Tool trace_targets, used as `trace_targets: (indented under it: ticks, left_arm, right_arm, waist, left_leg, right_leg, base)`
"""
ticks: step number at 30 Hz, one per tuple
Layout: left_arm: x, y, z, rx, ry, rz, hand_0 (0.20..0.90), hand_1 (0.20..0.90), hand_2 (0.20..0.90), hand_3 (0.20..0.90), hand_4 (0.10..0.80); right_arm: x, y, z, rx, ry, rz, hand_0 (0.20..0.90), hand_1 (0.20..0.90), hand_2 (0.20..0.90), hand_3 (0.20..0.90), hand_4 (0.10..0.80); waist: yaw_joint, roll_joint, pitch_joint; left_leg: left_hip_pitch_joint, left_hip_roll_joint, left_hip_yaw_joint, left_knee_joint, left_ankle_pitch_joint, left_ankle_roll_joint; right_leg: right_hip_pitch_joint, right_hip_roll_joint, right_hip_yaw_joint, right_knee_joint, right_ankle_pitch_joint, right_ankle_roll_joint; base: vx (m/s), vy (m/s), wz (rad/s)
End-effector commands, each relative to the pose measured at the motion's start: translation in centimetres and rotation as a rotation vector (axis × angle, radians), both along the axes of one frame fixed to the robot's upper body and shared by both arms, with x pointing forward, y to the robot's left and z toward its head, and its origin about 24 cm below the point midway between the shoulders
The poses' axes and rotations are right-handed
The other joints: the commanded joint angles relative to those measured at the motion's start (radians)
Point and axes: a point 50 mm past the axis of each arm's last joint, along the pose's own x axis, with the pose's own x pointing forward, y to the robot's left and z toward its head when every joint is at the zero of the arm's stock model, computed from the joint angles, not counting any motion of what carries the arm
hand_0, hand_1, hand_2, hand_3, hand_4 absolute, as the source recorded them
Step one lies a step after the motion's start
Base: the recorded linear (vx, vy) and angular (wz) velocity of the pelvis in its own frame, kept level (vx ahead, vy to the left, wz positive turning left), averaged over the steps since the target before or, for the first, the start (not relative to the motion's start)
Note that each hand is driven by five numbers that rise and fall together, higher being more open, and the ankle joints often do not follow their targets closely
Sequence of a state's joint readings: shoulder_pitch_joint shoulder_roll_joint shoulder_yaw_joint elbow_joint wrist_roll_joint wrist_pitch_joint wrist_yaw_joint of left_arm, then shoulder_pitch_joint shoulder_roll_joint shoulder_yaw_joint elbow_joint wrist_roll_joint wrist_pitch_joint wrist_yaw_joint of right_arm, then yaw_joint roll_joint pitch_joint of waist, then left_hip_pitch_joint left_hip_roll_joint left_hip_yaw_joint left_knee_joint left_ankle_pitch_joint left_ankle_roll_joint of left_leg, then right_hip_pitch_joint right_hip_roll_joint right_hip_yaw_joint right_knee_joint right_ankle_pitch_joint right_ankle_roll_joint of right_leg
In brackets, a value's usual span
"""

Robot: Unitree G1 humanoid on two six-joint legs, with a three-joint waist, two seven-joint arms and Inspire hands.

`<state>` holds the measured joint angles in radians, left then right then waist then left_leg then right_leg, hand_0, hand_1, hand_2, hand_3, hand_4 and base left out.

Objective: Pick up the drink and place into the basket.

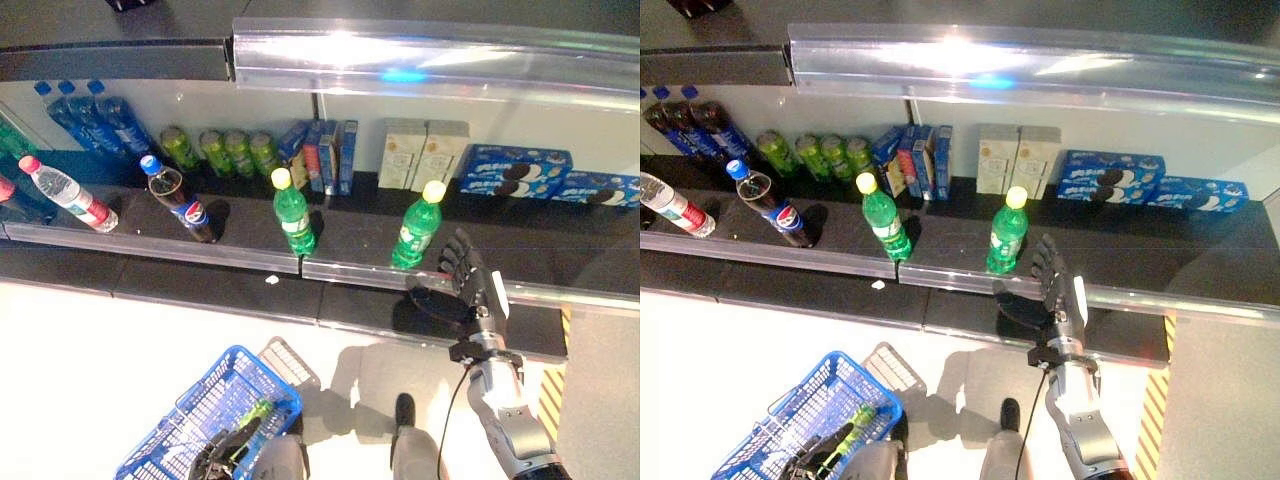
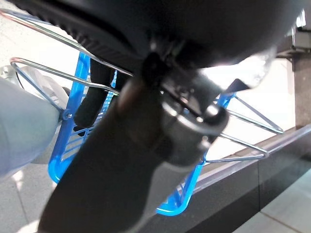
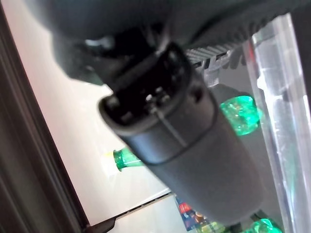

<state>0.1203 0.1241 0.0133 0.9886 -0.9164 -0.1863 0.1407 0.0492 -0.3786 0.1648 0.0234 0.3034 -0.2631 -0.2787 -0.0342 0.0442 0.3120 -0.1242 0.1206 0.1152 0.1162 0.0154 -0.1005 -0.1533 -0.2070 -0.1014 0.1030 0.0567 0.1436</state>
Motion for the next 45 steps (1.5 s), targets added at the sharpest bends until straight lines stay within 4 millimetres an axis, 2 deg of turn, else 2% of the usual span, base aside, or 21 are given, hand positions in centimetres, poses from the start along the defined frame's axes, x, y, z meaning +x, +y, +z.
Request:
trace_targets:
  ticks: [1,8,15,20,27,39,45]
  left_arm:
    - [-0.3,0.2,0.5,0.034,-0.055,-0.017,0.300,0.300,0.300,0.200,0.100]
    - [0.7,0.0,0.9,0.040,-0.096,-0.045,0.300,0.300,0.300,0.200,0.100]
    - [1.4,0.2,1.2,0.032,-0.131,-0.067,0.300,0.300,0.300,0.200,0.100]
    - [2.6,0.2,1.6,0.032,-0.165,-0.086,0.300,0.300,0.300,0.200,0.100]
    - [4.0,0.3,2.2,0.039,-0.214,-0.089,0.300,0.300,0.300,0.200,0.100]
    - [5.0,-0.1,2.5,0.025,-0.241,-0.102,0.300,0.300,0.300,0.200,0.100]
    - [5.2,-0.1,2.6,0.027,-0.244,-0.120,0.300,0.300,0.300,0.200,0.100]
  right_arm:
    - [1.1,1.4,7.0,-0.015,-0.377,0.096,0.900,0.900,0.900,0.900,0.800]
    - [1.5,1.4,7.6,-0.019,-0.398,0.085,0.900,0.900,0.900,0.900,0.800]
    - [2.4,0.9,9.9,-0.016,-0.517,-0.048,0.900,0.900,0.900,0.900,0.800]
    - [3.4,0.9,11.9,-0.052,-0.583,-0.096,0.900,0.900,0.900,0.900,0.800]
    - [4.2,0.6,12.8,-0.056,-0.608,-0.146,0.900,0.900,0.900,0.900,0.800]
    - [5.3,1.4,14.5,-0.084,-0.642,-0.135,0.900,0.900,0.900,0.900,0.800]
    - [6.1,0.2,16.0,-0.068,-0.683,-0.232,0.900,0.900,0.900,0.900,0.800]
  waist:
    - [-0.003,-0.027,-0.001]
    - [0.010,-0.026,0.032]
    - [0.027,-0.018,0.079]
    - [0.034,-0.008,0.118]
    - [0.037,0.003,0.159]
    - [0.042,0.030,0.195]
    - [0.056,0.039,0.206]
  left_leg:
    - [-0.018,0.002,-0.039,0.129,-0.047,0.040]
    - [-0.055,0.006,-0.048,0.161,-0.031,0.035]
    - [-0.099,0.014,-0.068,0.198,-0.007,0.027]
    - [-0.137,0.009,-0.088,0.229,0.009,0.024]
    - [-0.175,0.001,-0.099,0.247,0.024,0.023]
    - [-0.214,-0.010,-0.112,0.277,0.052,0.019]
    - [-0.230,-0.017,-0.120,0.290,0.061,0.018]
  right_leg:
    - [-0.010,-0.016,0.019,0.100,-0.042,-0.057]
    - [-0.016,-0.014,0.014,0.109,-0.044,-0.061]
    - [-0.028,-0.007,0.009,0.123,-0.046,-0.070]
    - [-0.054,-0.002,0.016,0.140,-0.048,-0.078]
    - [-0.082,0.000,0.021,0.155,-0.047,-0.083]
    - [-0.101,-0.001,0.024,0.175,-0.055,-0.095]
    - [-0.107,0.000,0.020,0.185,-0.063,-0.100]
  base:
    - [0.000,0.000,0.00]
    - [-0.003,-0.009,0.03]
    - [-0.008,-0.014,0.02]
    - [-0.021,-0.002,0.03]
    - [-0.028,-0.004,0.02]
    - [0.000,0.000,0.00]
    - [0.007,-0.001,0.00]
